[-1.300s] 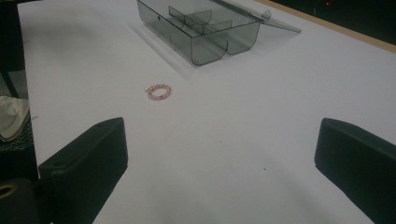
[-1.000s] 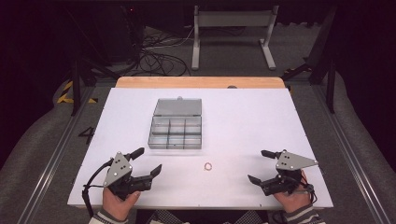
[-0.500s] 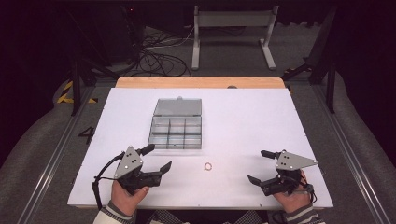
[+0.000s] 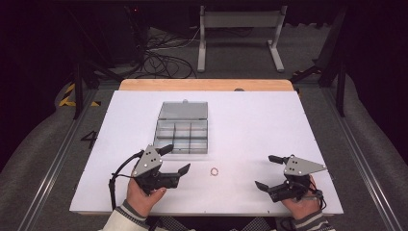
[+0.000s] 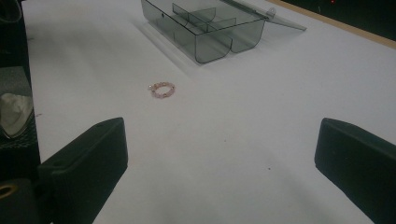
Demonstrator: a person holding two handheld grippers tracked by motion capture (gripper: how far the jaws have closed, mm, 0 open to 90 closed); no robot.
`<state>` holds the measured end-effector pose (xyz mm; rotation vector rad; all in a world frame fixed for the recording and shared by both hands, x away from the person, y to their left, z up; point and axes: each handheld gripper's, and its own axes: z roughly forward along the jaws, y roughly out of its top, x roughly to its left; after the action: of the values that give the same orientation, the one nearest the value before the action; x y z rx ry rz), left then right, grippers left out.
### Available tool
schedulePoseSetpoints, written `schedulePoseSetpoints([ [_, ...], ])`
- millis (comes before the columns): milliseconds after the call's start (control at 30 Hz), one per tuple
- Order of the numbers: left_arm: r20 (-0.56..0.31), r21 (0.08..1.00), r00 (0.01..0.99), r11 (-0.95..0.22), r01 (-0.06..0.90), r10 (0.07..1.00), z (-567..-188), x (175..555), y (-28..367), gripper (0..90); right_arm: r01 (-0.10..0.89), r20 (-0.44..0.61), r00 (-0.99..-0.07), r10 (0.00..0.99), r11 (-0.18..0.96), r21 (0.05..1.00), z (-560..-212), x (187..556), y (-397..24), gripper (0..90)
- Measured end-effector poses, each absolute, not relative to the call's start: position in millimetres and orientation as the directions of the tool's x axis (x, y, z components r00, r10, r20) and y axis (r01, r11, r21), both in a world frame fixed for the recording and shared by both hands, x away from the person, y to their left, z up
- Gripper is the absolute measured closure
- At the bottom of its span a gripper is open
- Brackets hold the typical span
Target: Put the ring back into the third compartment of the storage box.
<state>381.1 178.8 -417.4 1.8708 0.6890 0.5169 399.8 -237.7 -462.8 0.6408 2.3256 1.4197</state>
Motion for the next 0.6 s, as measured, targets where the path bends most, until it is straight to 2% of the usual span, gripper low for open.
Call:
schedulePoseSetpoints([
  [267,0.041,0.921,0.768,-0.323,0.219,0.639,-415,387,162,20.4,0.198,-0.054,-0.841,0.538,0.399,0.895,-463,400,-238,3.3],
  [433,-0.011,0.916,0.783,-0.307,0.257,0.622,-414,390,157,21.5,0.197,-0.052,-0.843,0.535,0.398,0.896,-463,400,-238,3.4],
  [600,-0.016,0.912,0.783,-0.312,0.266,0.622,-414,392,155,23.4,0.197,-0.053,-0.844,0.534,0.400,0.895,-463,400,-238,3.4],
])
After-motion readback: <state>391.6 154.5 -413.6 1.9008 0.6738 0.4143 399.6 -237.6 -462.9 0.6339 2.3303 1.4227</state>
